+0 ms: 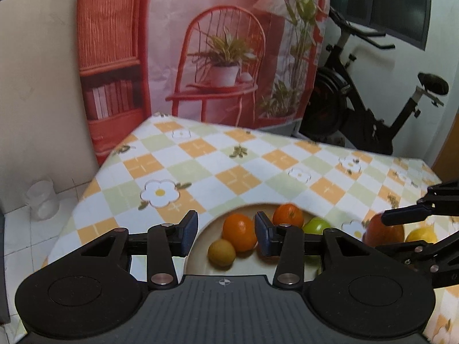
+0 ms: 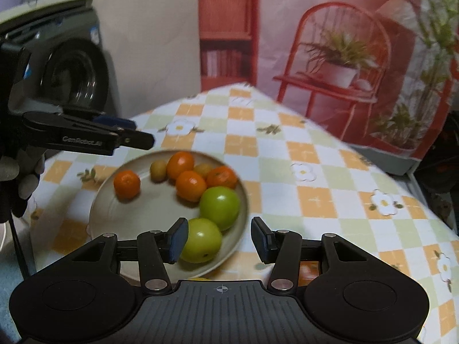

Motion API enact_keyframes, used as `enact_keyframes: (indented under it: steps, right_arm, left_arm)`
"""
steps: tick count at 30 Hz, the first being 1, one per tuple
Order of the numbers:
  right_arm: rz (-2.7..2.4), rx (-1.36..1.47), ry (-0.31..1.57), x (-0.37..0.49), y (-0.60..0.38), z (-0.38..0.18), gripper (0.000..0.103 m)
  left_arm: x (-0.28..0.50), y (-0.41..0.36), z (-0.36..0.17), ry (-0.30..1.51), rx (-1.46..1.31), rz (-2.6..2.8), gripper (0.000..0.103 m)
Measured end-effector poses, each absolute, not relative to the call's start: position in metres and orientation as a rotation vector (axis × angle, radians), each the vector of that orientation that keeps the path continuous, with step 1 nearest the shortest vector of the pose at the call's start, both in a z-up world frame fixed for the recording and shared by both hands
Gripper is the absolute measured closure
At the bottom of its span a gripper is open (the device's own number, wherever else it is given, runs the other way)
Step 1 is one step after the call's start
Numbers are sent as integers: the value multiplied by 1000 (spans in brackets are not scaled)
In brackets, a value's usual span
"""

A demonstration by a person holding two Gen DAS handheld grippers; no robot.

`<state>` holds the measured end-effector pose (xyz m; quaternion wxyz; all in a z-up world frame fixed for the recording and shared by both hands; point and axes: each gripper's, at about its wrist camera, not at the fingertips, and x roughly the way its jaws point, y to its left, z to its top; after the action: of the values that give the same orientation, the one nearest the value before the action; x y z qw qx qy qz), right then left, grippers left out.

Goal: Organize fruits
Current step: 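Carry the tangerine to the plate and open the left tool while the right tool releases the green citrus there, then withdraw both open tools from the plate toward the red apples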

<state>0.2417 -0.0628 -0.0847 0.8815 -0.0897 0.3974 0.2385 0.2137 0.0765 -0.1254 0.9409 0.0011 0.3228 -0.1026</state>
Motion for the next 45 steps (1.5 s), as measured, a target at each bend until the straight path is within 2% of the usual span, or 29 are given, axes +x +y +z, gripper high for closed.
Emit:
enact_keyframes:
  steps: [10, 20, 32, 45]
  right_arm:
    - [385, -37, 702, 221, -137, -59, 58]
    - [237, 98, 605, 175, -207, -62, 58]
    - [144, 207, 579, 132, -236, -89, 58]
    - [128, 216, 577, 122, -246, -99, 58]
  left_arm:
    - [202, 52, -91, 614, -5, -210, 55]
    - [190, 34, -86, 643, -5, -237, 55]
    - [182, 13, -96, 673, 73, -276, 55]
    - [188, -8, -88, 656, 83, -307, 55]
